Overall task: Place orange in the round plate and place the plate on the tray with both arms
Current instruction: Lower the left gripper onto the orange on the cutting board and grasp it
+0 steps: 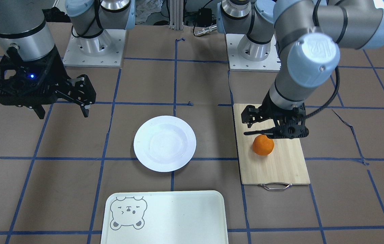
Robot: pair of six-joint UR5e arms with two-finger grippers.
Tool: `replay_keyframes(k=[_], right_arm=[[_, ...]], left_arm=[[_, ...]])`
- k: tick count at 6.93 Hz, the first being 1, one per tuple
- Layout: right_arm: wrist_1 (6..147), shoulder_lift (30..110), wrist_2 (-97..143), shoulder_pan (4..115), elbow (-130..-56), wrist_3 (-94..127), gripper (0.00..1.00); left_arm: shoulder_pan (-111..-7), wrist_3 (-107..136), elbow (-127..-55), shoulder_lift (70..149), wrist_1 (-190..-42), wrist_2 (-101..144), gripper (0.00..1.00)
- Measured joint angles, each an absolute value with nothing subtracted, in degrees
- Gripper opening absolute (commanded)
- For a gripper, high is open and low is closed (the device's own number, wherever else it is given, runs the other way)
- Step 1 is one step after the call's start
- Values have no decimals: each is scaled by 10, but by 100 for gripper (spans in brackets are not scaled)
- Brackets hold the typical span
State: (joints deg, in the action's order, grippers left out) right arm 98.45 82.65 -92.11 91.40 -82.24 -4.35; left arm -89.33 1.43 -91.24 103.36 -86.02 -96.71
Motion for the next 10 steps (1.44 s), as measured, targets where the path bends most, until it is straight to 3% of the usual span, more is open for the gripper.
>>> replay_keyframes(k=[4,5,8,9,10], right_arm=[[985,828,-921,914,-823,-44,100],[984,829,-921,914,-823,-44,100],[982,830,-921,914,-823,-44,100],[982,830,-921,914,-823,-44,100],[982,830,-921,914,-822,-44,100]], left_arm=[[-846,-11,-971,1121,-782,-993,100],[-845,-17,-974,1139,-768,-984,92],[-845,-31,-975,1162,-759,-966,35],[-845,-34,-975,1162,-759,-965,27],[-845,-35,-973,1159,-760,-955,27]])
